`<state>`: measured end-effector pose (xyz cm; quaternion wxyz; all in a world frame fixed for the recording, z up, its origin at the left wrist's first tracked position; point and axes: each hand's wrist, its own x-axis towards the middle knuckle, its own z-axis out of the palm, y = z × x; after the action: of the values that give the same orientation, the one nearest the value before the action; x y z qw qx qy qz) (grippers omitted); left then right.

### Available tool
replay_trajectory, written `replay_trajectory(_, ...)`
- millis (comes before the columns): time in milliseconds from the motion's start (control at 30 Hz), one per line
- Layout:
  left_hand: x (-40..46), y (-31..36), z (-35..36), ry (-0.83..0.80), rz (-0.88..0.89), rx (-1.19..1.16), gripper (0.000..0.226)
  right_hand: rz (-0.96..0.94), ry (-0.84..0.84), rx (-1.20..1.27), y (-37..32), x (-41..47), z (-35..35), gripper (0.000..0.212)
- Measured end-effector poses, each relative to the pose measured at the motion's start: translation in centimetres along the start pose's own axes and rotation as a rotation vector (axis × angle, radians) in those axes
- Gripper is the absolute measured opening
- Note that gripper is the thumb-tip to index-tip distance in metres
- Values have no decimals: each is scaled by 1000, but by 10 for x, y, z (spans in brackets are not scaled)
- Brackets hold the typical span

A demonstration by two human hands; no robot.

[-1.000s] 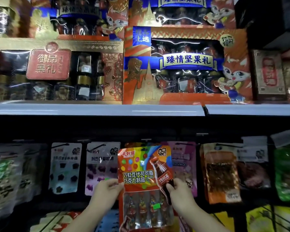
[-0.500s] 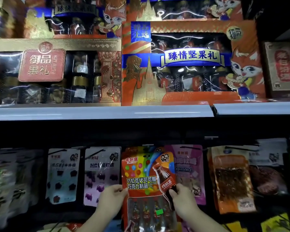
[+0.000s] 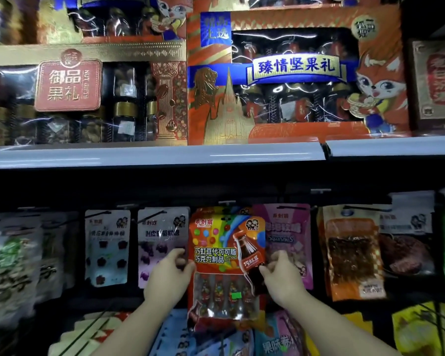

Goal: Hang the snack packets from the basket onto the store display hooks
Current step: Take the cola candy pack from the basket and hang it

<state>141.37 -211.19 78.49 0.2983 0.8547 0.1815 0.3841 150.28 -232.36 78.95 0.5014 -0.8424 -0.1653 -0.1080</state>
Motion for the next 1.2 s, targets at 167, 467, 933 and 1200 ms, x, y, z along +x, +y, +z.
replay_trajectory(167, -24, 16, -21, 47, 96, 325, 42, -177, -31, -313, -8, -23, -24, 13)
replay_trajectory(467, -100, 24, -29, -67, 257, 728, 27, -472, -345, -768, 29, -88, -47, 22)
replay_trajectory(933, -257, -25, 28, -453, 159, 942, 27, -727, -554, -883, 142, -182, -28, 28)
replay_trajectory(1200, -369, -93, 100, -726, -20, 935, 24, -630, -882, -880, 261, -239, 37, 27)
